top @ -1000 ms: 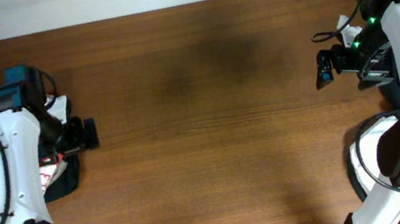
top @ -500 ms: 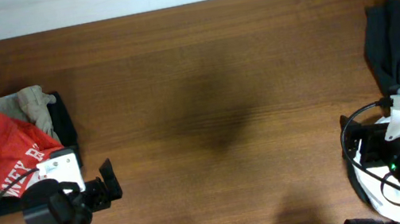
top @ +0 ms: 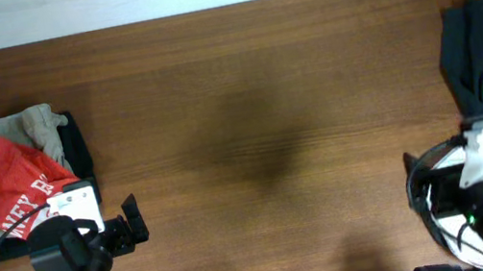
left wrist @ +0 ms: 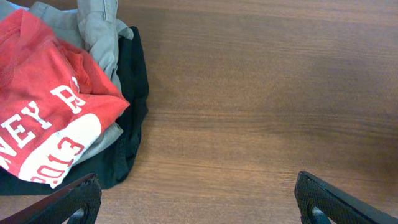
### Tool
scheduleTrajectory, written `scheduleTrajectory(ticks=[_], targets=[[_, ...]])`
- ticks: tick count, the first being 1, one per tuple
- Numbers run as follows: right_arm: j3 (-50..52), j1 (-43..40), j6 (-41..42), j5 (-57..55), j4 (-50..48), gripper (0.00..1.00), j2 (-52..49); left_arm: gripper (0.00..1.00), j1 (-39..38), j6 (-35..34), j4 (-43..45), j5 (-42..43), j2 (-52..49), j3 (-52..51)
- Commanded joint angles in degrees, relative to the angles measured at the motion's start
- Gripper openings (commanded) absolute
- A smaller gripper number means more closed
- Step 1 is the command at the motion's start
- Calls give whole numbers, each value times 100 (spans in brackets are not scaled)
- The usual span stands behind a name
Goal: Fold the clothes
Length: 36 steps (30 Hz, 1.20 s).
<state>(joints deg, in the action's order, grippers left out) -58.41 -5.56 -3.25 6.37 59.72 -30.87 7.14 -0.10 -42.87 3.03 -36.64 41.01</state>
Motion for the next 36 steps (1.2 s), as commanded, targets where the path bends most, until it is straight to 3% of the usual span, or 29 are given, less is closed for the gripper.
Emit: scheduleTrajectory(ticks=[1,5,9,11,15,33,36], targets=[[820,575,-85,-219,-476,99,981,99,0,-35,20,61,2,-22],[3407,946,-81,-90,-2706,99,3086,99,0,-35,17,61,2,-22],[5178,973,-87,-686,-5781,99,3067,99,0,-35,17,61,2,-22],[5814,968,-94,-861,-6804,99,3067,99,0,-35,20,61,2,-22],[5810,966,-83,-597,-5519,99,3067,99,0,-35,20,61,2,-22],[5810,968,-83,-599,-5519,99,3062,99,-2,-35,17,61,7,-22],[5810,968,-83,-599,-5517,99,3062,99,-2,-35,15,61,496,-179]])
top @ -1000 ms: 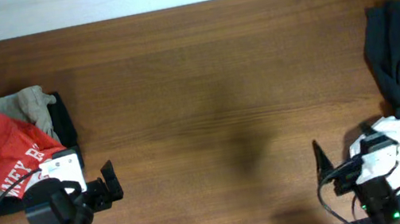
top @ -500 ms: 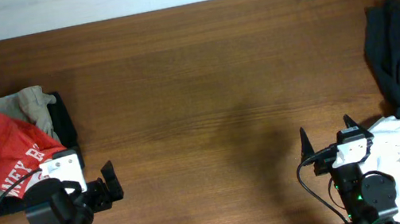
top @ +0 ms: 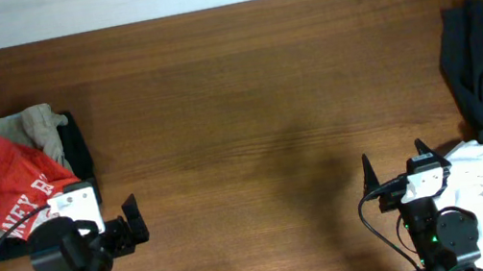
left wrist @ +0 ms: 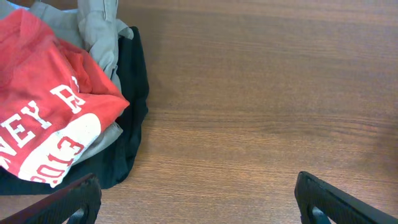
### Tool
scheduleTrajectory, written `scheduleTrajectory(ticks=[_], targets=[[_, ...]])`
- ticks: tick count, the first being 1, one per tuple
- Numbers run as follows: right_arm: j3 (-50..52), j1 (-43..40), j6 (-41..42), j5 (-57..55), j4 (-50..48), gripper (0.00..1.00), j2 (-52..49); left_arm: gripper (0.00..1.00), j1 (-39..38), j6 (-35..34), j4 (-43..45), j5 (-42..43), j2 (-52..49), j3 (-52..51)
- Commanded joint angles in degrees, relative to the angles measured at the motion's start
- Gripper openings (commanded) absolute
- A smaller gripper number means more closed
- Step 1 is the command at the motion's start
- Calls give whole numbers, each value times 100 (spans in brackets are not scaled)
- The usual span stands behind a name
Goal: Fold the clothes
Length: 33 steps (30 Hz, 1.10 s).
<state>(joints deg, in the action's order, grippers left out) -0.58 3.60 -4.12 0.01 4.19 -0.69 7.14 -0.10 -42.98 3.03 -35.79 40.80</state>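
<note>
A pile of clothes lies at the table's left edge: a red T-shirt (top: 1, 183) (left wrist: 43, 106) with white lettering on top, a beige garment (top: 21, 127) (left wrist: 99, 31) and a black one (top: 76, 147) (left wrist: 130, 118) under it. My left gripper (top: 108, 225) (left wrist: 199, 193) is open just right of that pile, with only bare wood between its fingers. At the right edge lie a white shirt and a dark garment (top: 469, 51). My right gripper (top: 395, 167) stands open on the wood, with the white shirt's lower part (top: 480, 166) just to its right.
The brown wooden table (top: 247, 105) stretches between the two piles. A pale wall strip runs along the table's far edge. A cable loops from the left arm's base at the front.
My right arm was over the white shirt at the right edge; it now sits further left, fingers spread above the wood. The shirt's lower part now reaches further left. My left arm is unmoved.
</note>
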Motion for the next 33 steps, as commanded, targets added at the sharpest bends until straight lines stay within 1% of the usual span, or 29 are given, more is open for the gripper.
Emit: scheduleTrajectory(ticks=[1,2,3,4,6,9,11,12,13,33], targets=[[26,52,4,37,37,99,44,99,-20,-33,15,-7,629,-323],[26,52,4,37,35,99,44,99,-66,-33,85,-94,885,-588],[26,52,4,37,35,99,44,99,-166,-33,409,-92,1226,-1027],[26,52,4,37,35,99,44,99,-358,-33,1224,-94,1718,-1738],[26,52,4,37,37,99,44,99,-625,-35,2317,-109,2382,-2680],[26,52,4,37,35,99,44,99,-710,-35,4428,-133,2909,-4013],[26,52,4,37,37,99,44,99,-726,-28,4330,-507,3213,-4028],[26,52,4,37,37,99,44,99,-723,-31,4175,-592,3373,-4028],[26,52,4,37,35,99,44,99,-726,-33,3834,-581,3545,-4028],[26,52,4,37,37,99,44,99,-726,-33,3838,-540,3550,-4026]])
